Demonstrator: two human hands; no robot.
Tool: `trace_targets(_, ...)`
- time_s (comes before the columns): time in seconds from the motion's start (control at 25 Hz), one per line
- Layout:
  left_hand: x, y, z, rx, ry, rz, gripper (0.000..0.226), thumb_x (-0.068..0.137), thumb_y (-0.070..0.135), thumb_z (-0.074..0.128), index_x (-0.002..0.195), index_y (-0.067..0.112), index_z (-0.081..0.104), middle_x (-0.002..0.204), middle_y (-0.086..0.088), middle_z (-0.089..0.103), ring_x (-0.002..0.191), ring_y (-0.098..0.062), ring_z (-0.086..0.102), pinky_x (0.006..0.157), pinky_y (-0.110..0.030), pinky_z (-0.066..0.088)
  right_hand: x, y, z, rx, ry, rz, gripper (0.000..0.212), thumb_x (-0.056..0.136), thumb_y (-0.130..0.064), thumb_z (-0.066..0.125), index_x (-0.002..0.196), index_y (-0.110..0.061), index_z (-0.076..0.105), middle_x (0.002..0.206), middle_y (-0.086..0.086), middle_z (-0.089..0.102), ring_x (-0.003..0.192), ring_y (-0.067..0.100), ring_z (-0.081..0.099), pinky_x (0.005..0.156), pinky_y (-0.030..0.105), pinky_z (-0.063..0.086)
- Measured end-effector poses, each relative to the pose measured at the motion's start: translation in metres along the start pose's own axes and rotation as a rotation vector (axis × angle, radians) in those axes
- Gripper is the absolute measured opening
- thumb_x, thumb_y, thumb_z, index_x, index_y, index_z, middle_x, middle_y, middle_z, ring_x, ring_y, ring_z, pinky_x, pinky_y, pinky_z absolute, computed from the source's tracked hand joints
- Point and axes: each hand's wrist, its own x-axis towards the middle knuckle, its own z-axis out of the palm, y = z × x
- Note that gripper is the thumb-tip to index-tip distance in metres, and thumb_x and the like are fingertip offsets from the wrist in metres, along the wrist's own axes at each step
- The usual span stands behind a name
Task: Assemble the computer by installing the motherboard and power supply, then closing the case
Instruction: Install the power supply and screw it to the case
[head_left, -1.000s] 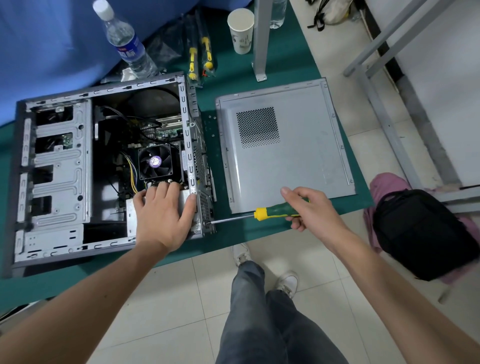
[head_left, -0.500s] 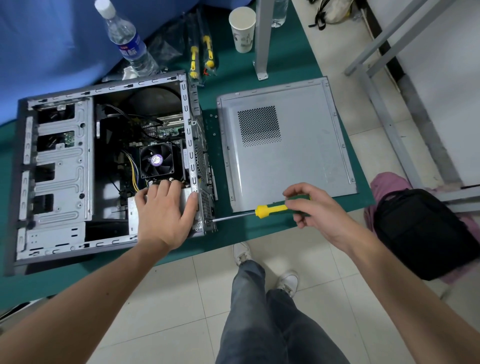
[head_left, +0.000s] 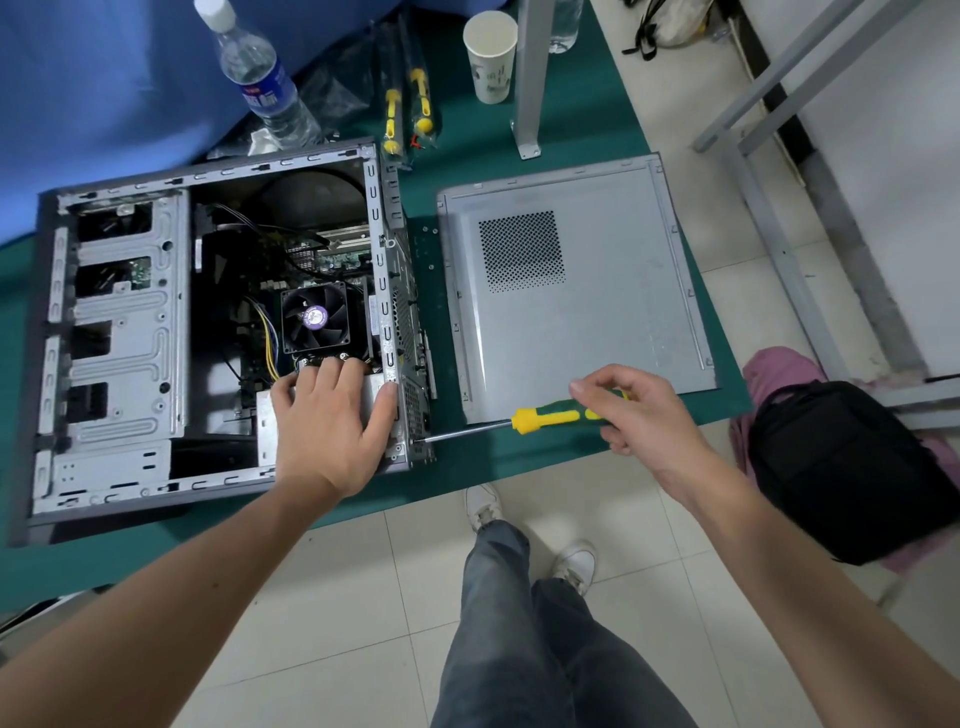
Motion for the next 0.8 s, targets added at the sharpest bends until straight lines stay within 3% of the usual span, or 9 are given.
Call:
trace_targets(0.12,-0.0006,-0.0001,0.0003,0.004,-0.004,-0.001,0.040,0.098,0.053,0.023,0.083,0.020,0.039,0.083,0.003,0.043,0.083,-0.021,0.038,0.095,-0.046,0.028,0.0013,0.0007,0.0031,-0.168,0.027,0.084,0.037,0.093,-0.048,0.060,0.077,-0.015,0.067,0.064,-0.008,0.059,0.054,0.012,0.060,0.044,0.016,0.036)
trace_targets(0.24,0.0002,0.0012,0.0000,-0.002,-0.007,0.001,0.039,0.098,0.053,0.023,0.083,0.021,0.038,0.083,0.003,0.043,0.082,-0.021,0.038,0.095,-0.046,0.028,0.0014,0.0007,-0.0049,0.085,-0.093,0.089,0.003,0.087,-0.020,0.069,0.086,-0.023,0.069,0.080,-0.005,0.059,0.055,0.012,0.046,0.049,0.023,0.039)
trace_targets(0.32,-0.0003,0.0010,0.0000,0.003,-0.008,-0.001,0.039,0.098,0.053,0.024,0.083,0.021,0.038,0.083,0.003,0.043,0.083,-0.021,0.037,0.095,-0.046,0.028,-0.0001,0.0001,-0.0060,0.124,-0.102,0.022,0.009,0.083,-0.013,0.071,0.085,-0.022,0.068,0.075,-0.001,0.056,0.053,0.013,0.042,0.048,0.024,0.036)
trace_targets(0.44,-0.0003,0.0005,-0.0006,0.003,-0.006,0.002,0.039,0.098,0.053,0.023,0.083,0.020,0.038,0.083,0.002,0.043,0.083,-0.021,0.038,0.095,-0.047,0.028,-0.0019,-0.0026,0.0022,-0.112,0.038,0.002,0.034,0.089,-0.044,0.066,0.075,-0.014,0.064,0.063,0.012,0.056,0.044,0.007,0.045,0.043,0.019,0.031)
trace_targets(0.52,-0.0001,0.0007,-0.0010,0.004,-0.006,0.003,0.039,0.098,0.053,0.023,0.084,0.020,0.039,0.084,0.002,0.043,0.083,-0.021,0.038,0.095,-0.047,0.028,-0.0019,-0.0024,0.0027,-0.148,0.038,0.024,0.039,0.087,-0.051,0.064,0.080,-0.012,0.067,0.063,0.011,0.057,0.047,0.007,0.049,0.045,0.019,0.035)
trace_targets(0.6,0.0005,0.0012,-0.0013,0.002,-0.011,0.002,0.038,0.098,0.053,0.023,0.084,0.020,0.039,0.084,0.002,0.044,0.083,-0.021,0.038,0.095,-0.047,0.028,-0.0008,-0.0017,-0.0009,-0.046,-0.041,0.038,0.013,0.085,-0.032,0.067,0.092,-0.022,0.072,0.064,0.002,0.049,0.053,0.011,0.044,0.048,0.023,0.038)
trace_targets(0.68,0.0004,0.0012,-0.0012,0.003,-0.015,0.000,0.038,0.098,0.052,0.024,0.085,0.020,0.039,0.084,0.002,0.044,0.083,-0.021,0.038,0.095,-0.046,0.028,-0.0017,-0.0019,-0.0051,-0.015,-0.081,0.003,0.016,0.086,-0.014,0.070,0.095,-0.026,0.071,0.063,-0.002,0.044,0.051,0.013,0.038,0.046,0.026,0.033)
trace_targets(0.76,0.0005,0.0012,-0.0016,0.000,-0.017,0.000,0.038,0.098,0.052,0.024,0.084,0.020,0.039,0.084,0.002,0.044,0.083,-0.021,0.038,0.095,-0.046,0.028,-0.0026,-0.0016,-0.0054,-0.031,-0.058,0.000,0.004,0.087,-0.027,0.073,0.089,-0.024,0.071,0.057,-0.001,0.044,0.047,0.013,0.041,0.042,0.024,0.027)
trace_targets(0.8,0.0005,0.0009,-0.0018,0.000,-0.018,-0.001,0.038,0.098,0.052,0.024,0.084,0.020,0.039,0.084,0.002,0.044,0.083,-0.021,0.038,0.095,-0.047,0.028,-0.0031,-0.0027,-0.0041,-0.077,-0.043,0.012,0.018,0.087,-0.040,0.071,0.085,-0.022,0.070,0.054,0.000,0.049,0.046,0.013,0.044,0.041,0.023,0.027)
